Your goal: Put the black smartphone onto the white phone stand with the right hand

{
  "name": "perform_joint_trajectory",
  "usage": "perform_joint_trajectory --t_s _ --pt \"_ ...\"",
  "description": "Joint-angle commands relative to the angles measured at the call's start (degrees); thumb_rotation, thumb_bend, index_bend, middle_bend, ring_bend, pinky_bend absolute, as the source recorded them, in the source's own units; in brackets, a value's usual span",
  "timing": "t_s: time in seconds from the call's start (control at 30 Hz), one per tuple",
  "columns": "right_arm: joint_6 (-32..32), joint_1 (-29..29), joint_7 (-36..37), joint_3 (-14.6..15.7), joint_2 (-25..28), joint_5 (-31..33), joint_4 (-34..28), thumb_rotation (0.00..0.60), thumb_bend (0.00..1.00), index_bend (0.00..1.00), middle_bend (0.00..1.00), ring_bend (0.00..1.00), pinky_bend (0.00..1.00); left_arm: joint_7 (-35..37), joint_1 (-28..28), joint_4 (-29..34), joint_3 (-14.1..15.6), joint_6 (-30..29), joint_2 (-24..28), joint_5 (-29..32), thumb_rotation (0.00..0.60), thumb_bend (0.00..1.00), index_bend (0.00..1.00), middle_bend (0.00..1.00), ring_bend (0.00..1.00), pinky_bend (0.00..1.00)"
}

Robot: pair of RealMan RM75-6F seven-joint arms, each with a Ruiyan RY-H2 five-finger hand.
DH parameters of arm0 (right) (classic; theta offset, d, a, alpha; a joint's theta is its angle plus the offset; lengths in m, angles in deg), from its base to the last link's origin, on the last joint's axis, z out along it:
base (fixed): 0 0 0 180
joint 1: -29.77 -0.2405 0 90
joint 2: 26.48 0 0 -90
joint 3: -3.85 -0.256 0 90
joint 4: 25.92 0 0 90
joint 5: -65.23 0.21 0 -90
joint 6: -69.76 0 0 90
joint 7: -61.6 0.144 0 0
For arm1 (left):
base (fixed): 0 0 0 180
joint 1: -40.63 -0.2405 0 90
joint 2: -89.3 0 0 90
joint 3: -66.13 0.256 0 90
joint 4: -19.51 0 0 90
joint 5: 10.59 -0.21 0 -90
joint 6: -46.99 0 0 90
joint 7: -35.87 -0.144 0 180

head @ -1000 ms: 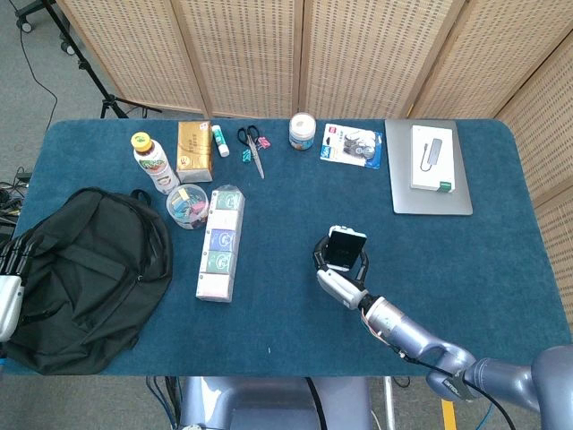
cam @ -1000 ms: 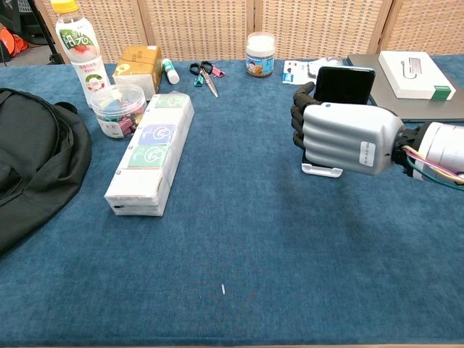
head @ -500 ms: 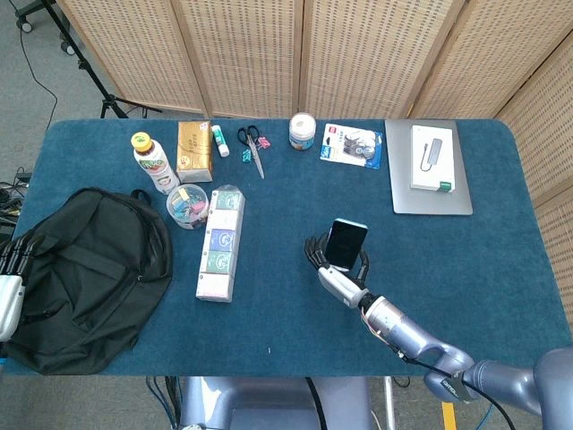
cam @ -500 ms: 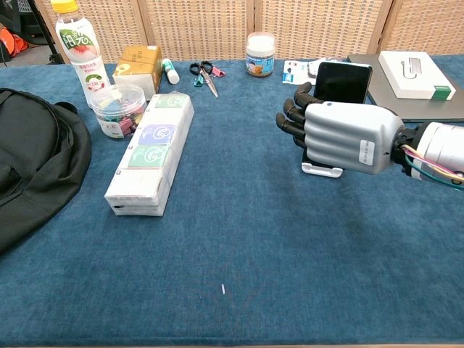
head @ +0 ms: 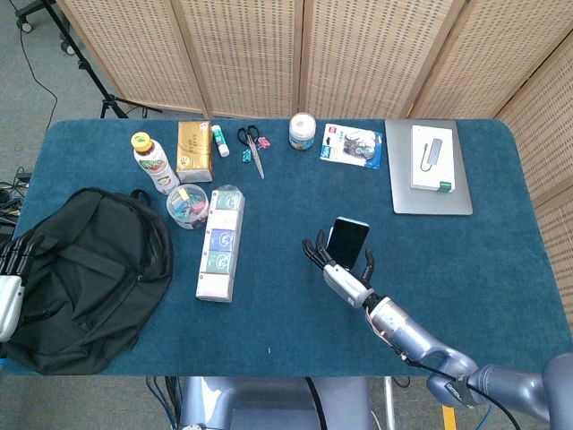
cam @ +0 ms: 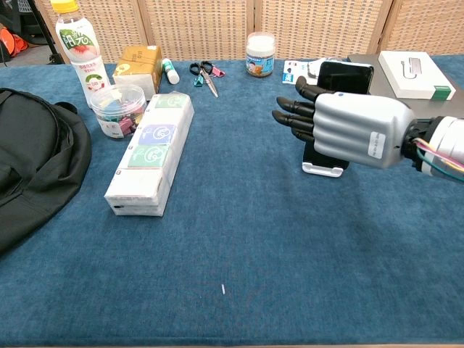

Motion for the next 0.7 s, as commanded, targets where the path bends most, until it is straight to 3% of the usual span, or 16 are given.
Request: perform_joint_trajectory --t_s 0.03,0.23,0.3,0.33,0.5,0.6,0.7 --pt "1.4 0.9 0.8 0.1 1.7 -0.3 -2.6 0.600 0.21 0.11 0.00 0.00 0.15 0.1 0.0 0.0 0.0 -0.1 0.0 0.0 0.600 0.06 0.00 0.00 0.00 0.00" --pt "3.1 1.0 5.3 2.0 7.4 -5.2 -7.6 0.600 0.20 0.11 0.00 0.00 0.15 0.3 -0.2 -0.1 0.0 -0.4 0.1 -0.1 0.600 0.06 0.00 0.00 0.00 0.00" --pt "4.5 0.4 11.3 2.9 10.3 -9.4 -8.4 0.600 0.20 0.10 0.00 0.00 0.15 0.4 -0.3 -0.1 0.0 -0.6 0.1 -0.3 0.600 0.06 0.00 0.00 0.00 0.00" --pt "7.2 -0.4 19.2 3.9 13.0 -14.0 -8.2 0.600 0.20 0.10 0.00 0.00 0.15 0.9 -0.5 0.0 0.1 -1.1 0.1 -0.6 0.600 0.06 0.00 0.00 0.00 0.00" --pt "19.5 -1.5 42.3 7.0 17.3 -26.7 1.5 0.600 0.20 0.10 0.00 0.00 0.14 1.8 -0.8 -0.2 0.3 -1.7 0.3 -1.2 0.600 0.06 0.00 0.00 0.00 0.00" --pt "27.2 -0.2 53.4 7.1 17.9 -28.6 6.9 0.600 0.18 0.10 0.00 0.00 0.14 2.1 -1.0 -0.1 0.4 -2.2 0.4 -1.7 0.600 0.06 0.00 0.00 0.00 0.00" --pt "32.7 2.2 60.8 5.8 18.0 -26.6 10.6 0.600 0.11 0.06 0.00 0.00 0.13 2.5 -1.4 -0.1 0.8 -2.8 0.5 -2.4 0.600 0.06 0.00 0.00 0.00 0.00"
